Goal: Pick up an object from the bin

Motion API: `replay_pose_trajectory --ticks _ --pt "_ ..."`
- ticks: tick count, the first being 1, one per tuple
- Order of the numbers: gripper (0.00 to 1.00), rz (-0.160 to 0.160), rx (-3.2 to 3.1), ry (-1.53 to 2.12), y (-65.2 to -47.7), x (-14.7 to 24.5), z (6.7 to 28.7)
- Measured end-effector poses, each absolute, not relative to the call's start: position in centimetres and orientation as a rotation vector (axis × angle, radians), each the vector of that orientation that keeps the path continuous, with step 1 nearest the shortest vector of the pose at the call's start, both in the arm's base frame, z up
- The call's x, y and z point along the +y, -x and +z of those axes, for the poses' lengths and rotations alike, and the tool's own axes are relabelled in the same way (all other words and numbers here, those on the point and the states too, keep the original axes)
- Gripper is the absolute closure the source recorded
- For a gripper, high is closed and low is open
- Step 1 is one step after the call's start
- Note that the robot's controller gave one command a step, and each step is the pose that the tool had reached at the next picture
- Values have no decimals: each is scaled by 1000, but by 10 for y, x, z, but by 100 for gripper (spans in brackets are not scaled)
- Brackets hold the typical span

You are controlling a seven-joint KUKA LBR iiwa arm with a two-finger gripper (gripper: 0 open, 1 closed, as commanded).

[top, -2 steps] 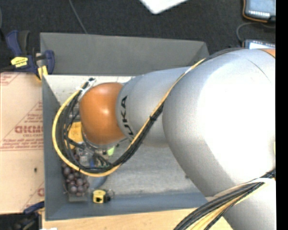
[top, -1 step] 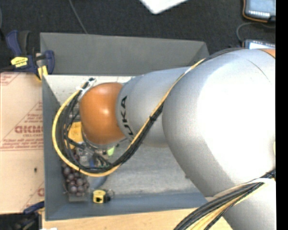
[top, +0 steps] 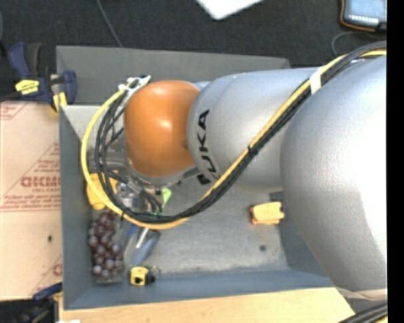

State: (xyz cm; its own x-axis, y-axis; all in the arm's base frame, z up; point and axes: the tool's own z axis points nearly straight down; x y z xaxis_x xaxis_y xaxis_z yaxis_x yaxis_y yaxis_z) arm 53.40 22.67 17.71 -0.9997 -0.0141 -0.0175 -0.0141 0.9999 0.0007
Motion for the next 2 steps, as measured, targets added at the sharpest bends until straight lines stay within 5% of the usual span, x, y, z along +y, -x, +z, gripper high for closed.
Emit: replay_pose_trajectory --ticks 1,2 --pt "100 2 3124 21 -534 227 177" --pt "100 -2 3129 27 -533 227 222"
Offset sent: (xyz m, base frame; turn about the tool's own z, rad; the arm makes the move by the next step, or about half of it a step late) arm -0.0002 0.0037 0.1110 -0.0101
